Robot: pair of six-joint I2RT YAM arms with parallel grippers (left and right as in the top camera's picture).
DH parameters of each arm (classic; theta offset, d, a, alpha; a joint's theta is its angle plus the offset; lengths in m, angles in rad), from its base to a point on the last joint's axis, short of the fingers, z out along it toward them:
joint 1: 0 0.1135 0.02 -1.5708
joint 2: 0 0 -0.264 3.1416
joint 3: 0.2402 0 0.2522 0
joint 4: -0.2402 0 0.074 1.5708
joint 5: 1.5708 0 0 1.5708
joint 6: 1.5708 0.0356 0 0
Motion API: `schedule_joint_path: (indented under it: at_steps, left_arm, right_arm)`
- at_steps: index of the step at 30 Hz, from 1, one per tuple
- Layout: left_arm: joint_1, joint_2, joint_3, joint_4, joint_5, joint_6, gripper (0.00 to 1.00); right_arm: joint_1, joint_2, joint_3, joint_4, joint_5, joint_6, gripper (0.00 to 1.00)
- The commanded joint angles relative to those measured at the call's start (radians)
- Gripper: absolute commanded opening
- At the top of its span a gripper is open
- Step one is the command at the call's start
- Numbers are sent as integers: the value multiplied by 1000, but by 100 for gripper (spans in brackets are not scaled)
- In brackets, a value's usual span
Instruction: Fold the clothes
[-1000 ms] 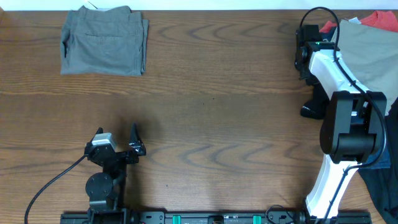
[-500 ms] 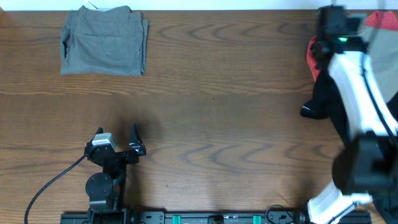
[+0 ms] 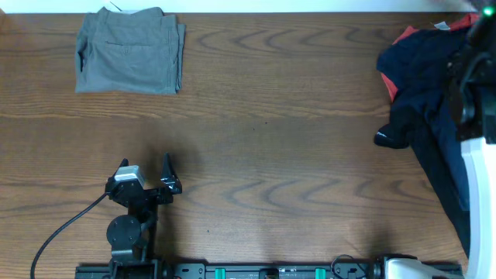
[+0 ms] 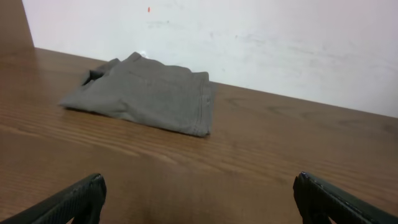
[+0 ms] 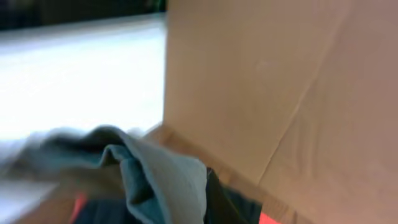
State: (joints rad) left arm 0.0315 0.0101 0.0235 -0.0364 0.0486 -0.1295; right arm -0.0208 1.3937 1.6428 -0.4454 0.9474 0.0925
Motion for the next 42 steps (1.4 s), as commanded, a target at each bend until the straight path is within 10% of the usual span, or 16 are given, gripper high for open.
schedule_joint_path:
  at_steps: [1,15,42]
  left_arm:
    - [-2,-6,-19,-30,-16,14,98]
    - [-2,-6,-19,-30,-16,14,98]
    - [-2,-6,-19,-31,-16,14,98]
  right_arm:
    - [0,-54,48,121,172,-167,1]
    - [92,-53,301,453,328,-627,1]
    - [832,396,301,617,328,-577,4]
